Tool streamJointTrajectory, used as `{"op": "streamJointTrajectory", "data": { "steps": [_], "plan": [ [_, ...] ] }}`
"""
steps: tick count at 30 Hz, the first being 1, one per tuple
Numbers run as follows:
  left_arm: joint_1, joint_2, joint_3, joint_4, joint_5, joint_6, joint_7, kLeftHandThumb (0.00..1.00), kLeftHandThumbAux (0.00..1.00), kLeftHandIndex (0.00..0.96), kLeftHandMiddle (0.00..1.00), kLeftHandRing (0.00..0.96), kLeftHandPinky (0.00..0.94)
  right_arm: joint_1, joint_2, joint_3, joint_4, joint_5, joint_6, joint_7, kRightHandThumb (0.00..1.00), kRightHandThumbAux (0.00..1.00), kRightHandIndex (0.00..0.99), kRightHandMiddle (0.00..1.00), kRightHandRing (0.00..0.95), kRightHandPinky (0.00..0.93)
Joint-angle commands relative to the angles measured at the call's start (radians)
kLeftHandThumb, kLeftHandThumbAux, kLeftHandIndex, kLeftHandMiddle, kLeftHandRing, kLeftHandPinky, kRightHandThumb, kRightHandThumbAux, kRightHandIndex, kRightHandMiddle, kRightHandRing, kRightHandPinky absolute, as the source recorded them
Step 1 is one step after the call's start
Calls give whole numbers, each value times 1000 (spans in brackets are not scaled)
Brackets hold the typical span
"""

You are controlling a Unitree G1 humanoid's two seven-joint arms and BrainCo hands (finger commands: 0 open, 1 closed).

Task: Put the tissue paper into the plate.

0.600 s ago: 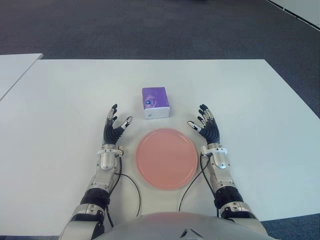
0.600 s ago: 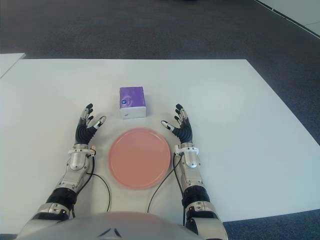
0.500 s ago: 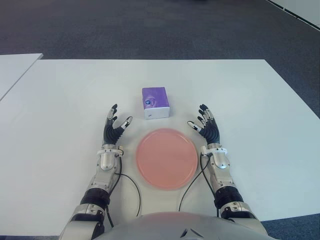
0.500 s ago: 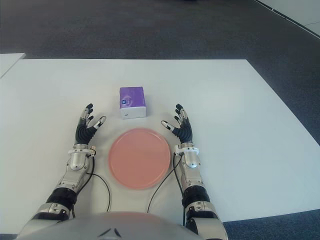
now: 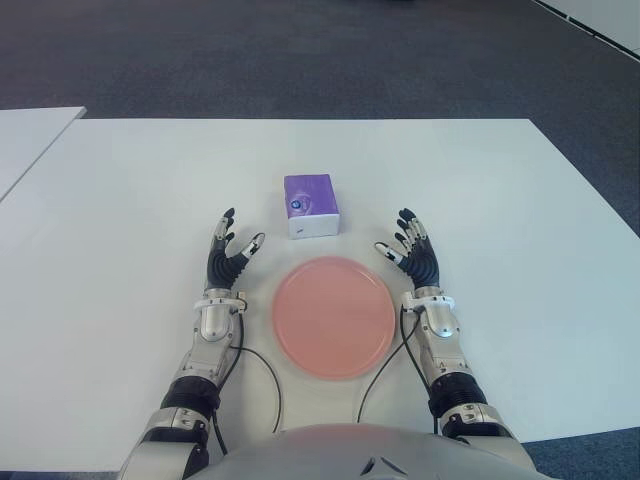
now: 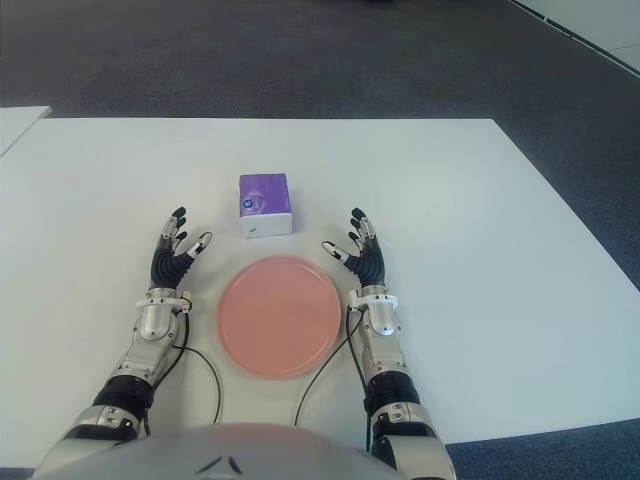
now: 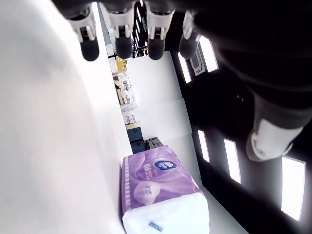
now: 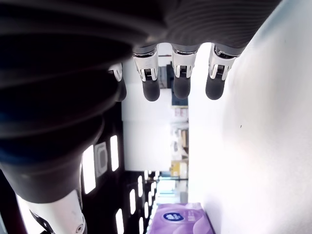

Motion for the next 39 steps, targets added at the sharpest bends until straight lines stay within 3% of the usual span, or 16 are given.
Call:
{"op": "streamJointTrajectory", "data": {
  "steps": [1, 14, 18, 24, 28, 34, 39],
  "plan": [
    [53, -2, -4, 64, 12, 29, 2, 68, 546, 0, 0, 0, 0, 69, 7, -2, 54, 4, 41, -2, 0, 781, 0, 0, 0, 0],
    [42, -3, -3, 66, 17, 29, 7, 66, 550, 0, 0, 0, 0, 64, 8, -5, 55, 10, 44, 0, 0, 794, 0, 0, 0, 0],
    [-31, 52, 8, 17, 37, 69, 0, 76, 527, 0, 0, 0, 0, 56, 7, -7, 65, 13, 41, 4, 0, 798, 0, 0, 0, 0],
    [-220, 182, 5, -54, 145, 169, 15, 124, 468, 0, 0, 0, 0, 52, 7, -4, 74, 9, 49, 2, 0, 789, 0, 0, 0, 0],
    [-313, 227, -9, -57, 222, 159, 84, 167, 442, 0, 0, 0, 0, 78, 28, 9, -7, -8, 126, -39, 0, 781, 0, 0, 0, 0],
    [-414, 282, -33, -27, 285, 141, 150, 195, 418, 0, 0, 0, 0, 57, 15, 5, 41, -4, 100, -26, 0, 763, 0, 0, 0, 0],
    [-556, 305, -100, 62, 358, 157, 153, 196, 381, 0, 0, 0, 0, 43, 19, -2, 58, 0, 122, -37, 0, 758, 0, 0, 0, 0]
  ]
}}
